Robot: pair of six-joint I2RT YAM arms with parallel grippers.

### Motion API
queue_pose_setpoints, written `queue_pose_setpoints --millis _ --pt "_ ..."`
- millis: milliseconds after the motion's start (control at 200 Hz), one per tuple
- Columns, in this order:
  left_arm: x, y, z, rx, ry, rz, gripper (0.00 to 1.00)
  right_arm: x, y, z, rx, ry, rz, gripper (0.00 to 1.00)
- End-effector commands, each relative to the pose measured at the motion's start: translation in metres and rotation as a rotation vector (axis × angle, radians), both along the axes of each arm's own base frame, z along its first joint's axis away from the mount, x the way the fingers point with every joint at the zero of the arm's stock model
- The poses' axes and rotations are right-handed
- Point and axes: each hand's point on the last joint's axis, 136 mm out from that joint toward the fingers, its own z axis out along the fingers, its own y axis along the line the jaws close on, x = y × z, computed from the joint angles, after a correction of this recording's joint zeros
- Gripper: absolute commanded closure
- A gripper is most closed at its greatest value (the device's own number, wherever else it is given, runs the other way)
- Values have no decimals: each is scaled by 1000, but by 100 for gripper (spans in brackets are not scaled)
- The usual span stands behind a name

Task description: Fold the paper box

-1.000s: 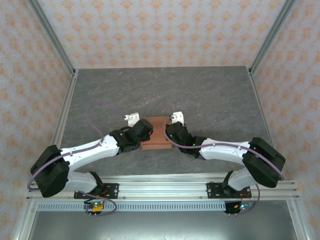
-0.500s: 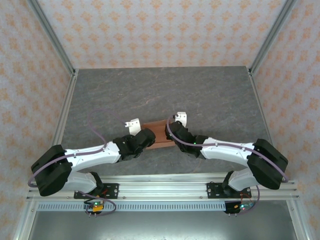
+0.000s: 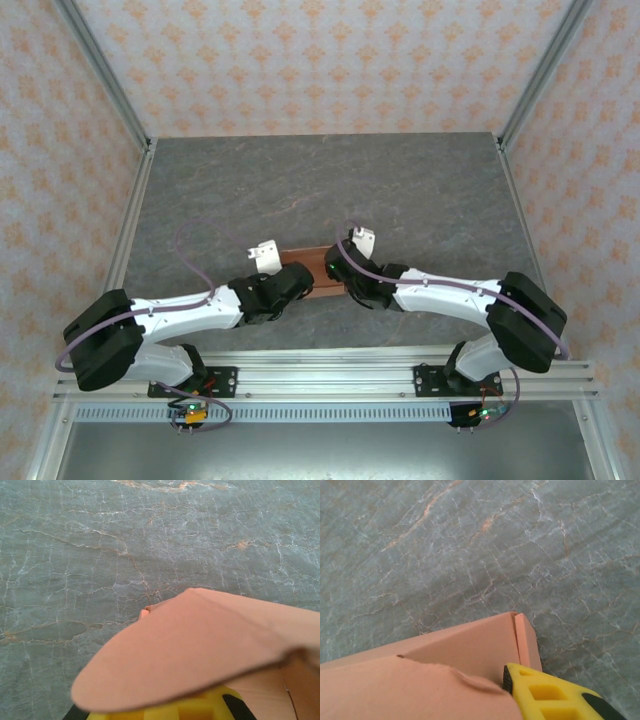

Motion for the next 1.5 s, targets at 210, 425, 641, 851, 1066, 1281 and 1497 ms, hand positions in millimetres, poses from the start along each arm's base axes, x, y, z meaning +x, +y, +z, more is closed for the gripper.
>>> queue_pose_setpoints --millis 210,425,641,851,1066,1281,1497 --pt "-2 13 7 128 -79 79 99 -19 -19 6 47 81 -63 59" --pt "0 7 12 206 -117 69 98 -37 -57 13 38 94 -124 50" --pt "3 -6 18 284 -143 36 98 -25 -82 42 123 111 -116 42" --pt "2 -7 17 292 -153 34 98 12 -109 83 214 127 -271 29" --pt "5 -12 17 314 -145 23 98 63 -125 72 335 261 -366 38" --pt "5 -15 15 320 -144 13 98 82 -65 29 725 677 -272 29" --pt "5 -16 15 320 -144 10 98 76 -58 21 739 716 -266 30"
